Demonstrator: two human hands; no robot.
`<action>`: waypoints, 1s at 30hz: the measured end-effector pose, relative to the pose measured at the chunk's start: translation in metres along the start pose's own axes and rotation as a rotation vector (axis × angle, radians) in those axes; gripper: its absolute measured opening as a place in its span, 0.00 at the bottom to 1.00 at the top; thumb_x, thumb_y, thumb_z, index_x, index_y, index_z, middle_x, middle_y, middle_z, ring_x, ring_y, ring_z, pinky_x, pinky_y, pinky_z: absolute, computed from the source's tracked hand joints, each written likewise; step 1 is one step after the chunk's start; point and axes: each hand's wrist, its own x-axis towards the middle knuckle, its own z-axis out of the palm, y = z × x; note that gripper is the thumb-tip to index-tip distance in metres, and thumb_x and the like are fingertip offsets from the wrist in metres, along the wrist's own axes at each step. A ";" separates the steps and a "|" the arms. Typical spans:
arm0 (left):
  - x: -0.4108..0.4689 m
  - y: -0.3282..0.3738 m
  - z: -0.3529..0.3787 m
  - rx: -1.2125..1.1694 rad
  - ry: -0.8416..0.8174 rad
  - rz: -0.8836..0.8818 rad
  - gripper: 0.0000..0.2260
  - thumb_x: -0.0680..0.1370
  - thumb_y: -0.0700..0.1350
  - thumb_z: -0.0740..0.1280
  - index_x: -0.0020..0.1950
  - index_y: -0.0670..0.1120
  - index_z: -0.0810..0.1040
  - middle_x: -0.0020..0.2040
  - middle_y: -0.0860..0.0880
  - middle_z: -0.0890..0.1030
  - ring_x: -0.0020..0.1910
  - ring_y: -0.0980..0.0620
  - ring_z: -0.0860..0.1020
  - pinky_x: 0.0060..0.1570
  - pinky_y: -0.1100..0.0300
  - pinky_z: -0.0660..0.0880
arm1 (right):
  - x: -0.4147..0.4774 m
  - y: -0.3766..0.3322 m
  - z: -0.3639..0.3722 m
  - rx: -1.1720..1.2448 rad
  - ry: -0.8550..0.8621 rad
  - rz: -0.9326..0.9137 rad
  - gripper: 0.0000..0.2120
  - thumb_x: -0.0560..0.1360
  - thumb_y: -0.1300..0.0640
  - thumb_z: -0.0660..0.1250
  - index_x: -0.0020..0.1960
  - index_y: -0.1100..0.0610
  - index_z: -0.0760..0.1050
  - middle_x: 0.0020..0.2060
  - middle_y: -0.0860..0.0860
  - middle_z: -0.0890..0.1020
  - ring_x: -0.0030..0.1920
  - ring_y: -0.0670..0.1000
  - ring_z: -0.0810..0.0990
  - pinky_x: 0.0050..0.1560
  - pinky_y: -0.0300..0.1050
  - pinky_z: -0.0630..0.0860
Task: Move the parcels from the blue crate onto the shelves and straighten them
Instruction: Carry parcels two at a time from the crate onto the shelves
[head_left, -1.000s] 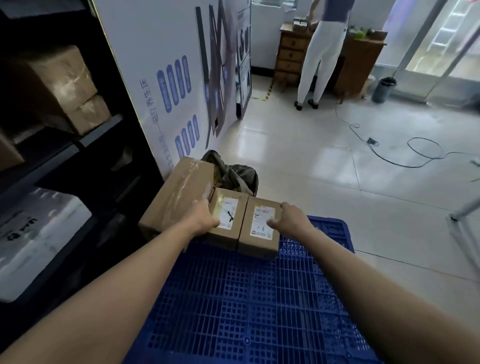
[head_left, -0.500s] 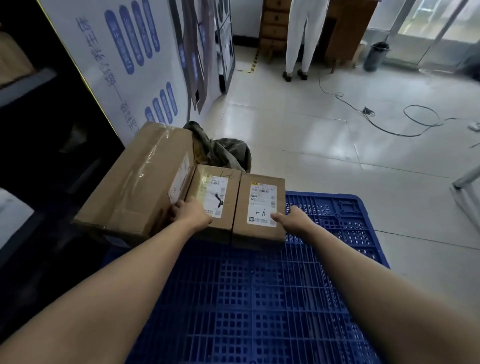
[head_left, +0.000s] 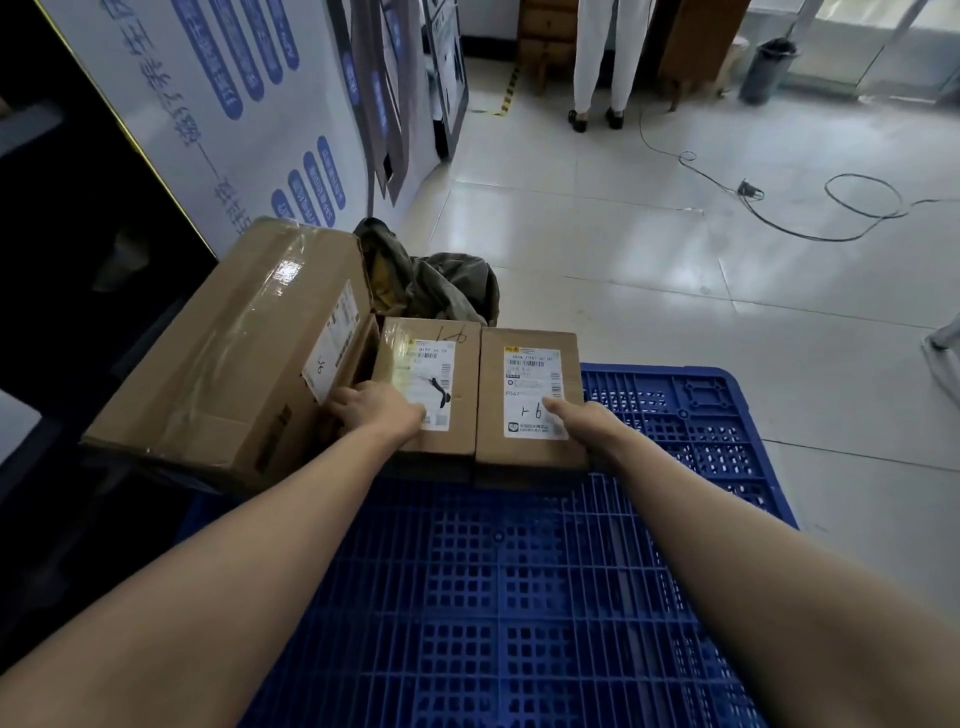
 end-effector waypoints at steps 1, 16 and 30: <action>0.001 -0.001 0.002 -0.043 -0.017 -0.001 0.31 0.74 0.56 0.67 0.69 0.37 0.66 0.70 0.36 0.63 0.68 0.37 0.62 0.63 0.49 0.65 | 0.001 0.000 -0.005 -0.028 0.013 0.003 0.30 0.76 0.44 0.64 0.69 0.64 0.67 0.62 0.57 0.76 0.60 0.57 0.76 0.62 0.53 0.74; -0.035 0.033 -0.028 -0.777 -0.114 0.006 0.32 0.73 0.51 0.71 0.68 0.44 0.56 0.51 0.47 0.71 0.37 0.52 0.71 0.39 0.54 0.70 | -0.039 -0.027 -0.078 0.254 -0.075 -0.043 0.17 0.75 0.54 0.64 0.62 0.59 0.72 0.44 0.56 0.86 0.42 0.54 0.85 0.34 0.46 0.80; -0.160 0.012 -0.280 -1.274 -0.345 0.212 0.31 0.67 0.41 0.76 0.65 0.47 0.65 0.45 0.45 0.85 0.40 0.46 0.85 0.32 0.53 0.80 | -0.251 -0.176 -0.125 0.237 -0.260 -0.413 0.20 0.75 0.49 0.61 0.65 0.49 0.65 0.50 0.55 0.81 0.38 0.54 0.76 0.32 0.41 0.66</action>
